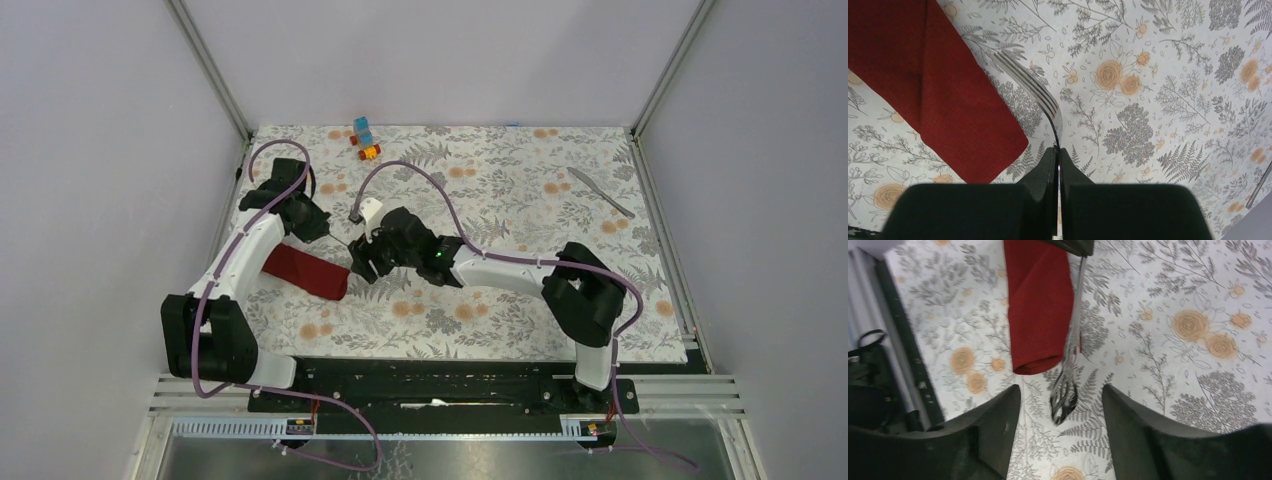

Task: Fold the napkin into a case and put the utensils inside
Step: Pass from the left arm to the right

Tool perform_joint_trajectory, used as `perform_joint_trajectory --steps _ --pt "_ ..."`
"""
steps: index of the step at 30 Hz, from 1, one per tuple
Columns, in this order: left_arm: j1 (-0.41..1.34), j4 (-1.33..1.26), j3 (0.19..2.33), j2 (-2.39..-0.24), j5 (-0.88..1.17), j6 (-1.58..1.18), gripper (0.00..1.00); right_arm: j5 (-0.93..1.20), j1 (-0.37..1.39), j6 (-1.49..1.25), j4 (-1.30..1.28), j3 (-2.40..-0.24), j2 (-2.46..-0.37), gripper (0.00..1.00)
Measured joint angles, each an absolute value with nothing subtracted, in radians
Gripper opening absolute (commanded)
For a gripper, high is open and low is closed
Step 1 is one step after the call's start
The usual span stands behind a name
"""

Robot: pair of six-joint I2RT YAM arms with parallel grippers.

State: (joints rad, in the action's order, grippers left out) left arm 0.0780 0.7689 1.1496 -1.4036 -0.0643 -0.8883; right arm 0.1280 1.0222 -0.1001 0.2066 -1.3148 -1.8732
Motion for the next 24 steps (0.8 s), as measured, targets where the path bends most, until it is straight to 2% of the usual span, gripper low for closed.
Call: perform_joint_trajectory --steps 5,8,9,11,12,14,17,24 --pt "0.127 0.789 1.150 -1.409 -0.084 -0.924 0.00 0.023 1.034 -0.069 0.165 -1.334 -1.914 0.26" --pt "0.154 0.795 1.150 -1.412 -0.107 -0.944 0.00 -0.020 1.037 -0.073 0.150 -1.338 -1.920 0.00" --pt "0.160 0.794 1.150 -1.412 -0.115 -0.949 0.02 -0.028 1.038 -0.076 0.149 -1.338 -1.920 0.00" --pt "0.166 0.791 1.150 -1.412 -0.124 -0.951 0.30 -0.038 1.040 -0.084 0.149 -1.338 -1.920 0.00" --pt "0.166 0.792 1.150 -1.411 -0.126 -0.953 0.40 -0.037 1.040 -0.093 0.151 -1.338 -1.920 0.00" --pt "0.167 0.784 1.147 -1.406 -0.125 -0.954 0.51 -0.027 1.040 -0.114 0.163 -1.338 -1.920 0.00" --pt "0.170 0.741 1.106 -1.361 -0.120 -0.951 0.61 0.023 1.038 -0.173 0.193 -1.337 -1.920 0.00" --pt "0.167 0.654 0.983 -1.151 -0.135 -0.989 0.63 0.170 1.011 -0.358 0.257 -1.336 -1.920 0.00"
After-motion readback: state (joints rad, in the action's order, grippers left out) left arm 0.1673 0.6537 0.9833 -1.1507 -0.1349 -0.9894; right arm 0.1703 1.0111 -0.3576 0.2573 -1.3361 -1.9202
